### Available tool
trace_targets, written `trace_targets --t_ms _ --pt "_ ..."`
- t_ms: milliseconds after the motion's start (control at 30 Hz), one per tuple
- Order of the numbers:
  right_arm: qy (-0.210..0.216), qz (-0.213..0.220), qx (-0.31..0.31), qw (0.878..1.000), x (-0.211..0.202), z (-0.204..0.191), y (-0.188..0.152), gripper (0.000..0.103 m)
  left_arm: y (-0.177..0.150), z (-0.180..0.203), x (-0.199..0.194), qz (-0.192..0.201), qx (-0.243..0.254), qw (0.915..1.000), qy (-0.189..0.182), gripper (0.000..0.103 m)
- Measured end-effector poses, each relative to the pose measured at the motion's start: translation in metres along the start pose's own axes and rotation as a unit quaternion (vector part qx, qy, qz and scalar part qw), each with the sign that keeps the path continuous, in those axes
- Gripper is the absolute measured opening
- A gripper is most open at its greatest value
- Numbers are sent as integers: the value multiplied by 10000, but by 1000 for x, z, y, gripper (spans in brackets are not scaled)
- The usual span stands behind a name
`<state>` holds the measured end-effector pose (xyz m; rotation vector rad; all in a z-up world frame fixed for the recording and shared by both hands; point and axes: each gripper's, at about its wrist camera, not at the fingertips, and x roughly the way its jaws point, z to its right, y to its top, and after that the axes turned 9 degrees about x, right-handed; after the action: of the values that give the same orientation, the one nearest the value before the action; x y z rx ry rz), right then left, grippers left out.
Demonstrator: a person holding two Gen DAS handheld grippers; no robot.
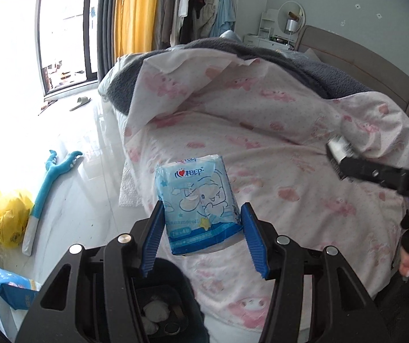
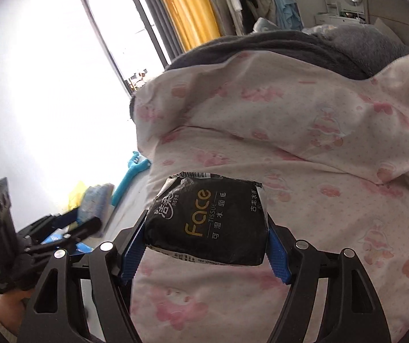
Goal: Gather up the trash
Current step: 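Carry the blue pack with the left tool and the black pack with the right tool to the bin, then open the left tool over the teal bin to drop the blue tissue pack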
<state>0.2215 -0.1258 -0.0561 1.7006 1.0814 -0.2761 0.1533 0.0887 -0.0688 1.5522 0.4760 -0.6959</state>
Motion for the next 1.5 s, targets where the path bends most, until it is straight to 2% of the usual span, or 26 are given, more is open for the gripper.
trace_targets --t_ms 200,633,967,1267,1433,1500 --pt "36 114 -389 9992 -5 -35 -8 74 -25 -21 4 -307 -132 9993 180 57" --pt "391 -18 -863 9955 10 -100 -24 74 -78 -65 18 -1016 -463 9932 342 57" --pt "611 -199 -1073 9921 29 -139 -33 74 -126 -101 38 -1786 -1151 9771 131 57" --pt "649 -479 -1360 9874 51 -171 -47 74 -162 -118 49 -2423 -1399 9600 76 57" --pt "575 -614 -1532 9846 59 -180 -57 74 -174 -131 46 -2522 -1743 9518 -43 58" --pt "539 -679 -1528 9844 63 -180 -60 74 -177 -135 44 -2509 -1894 9493 -93 66"
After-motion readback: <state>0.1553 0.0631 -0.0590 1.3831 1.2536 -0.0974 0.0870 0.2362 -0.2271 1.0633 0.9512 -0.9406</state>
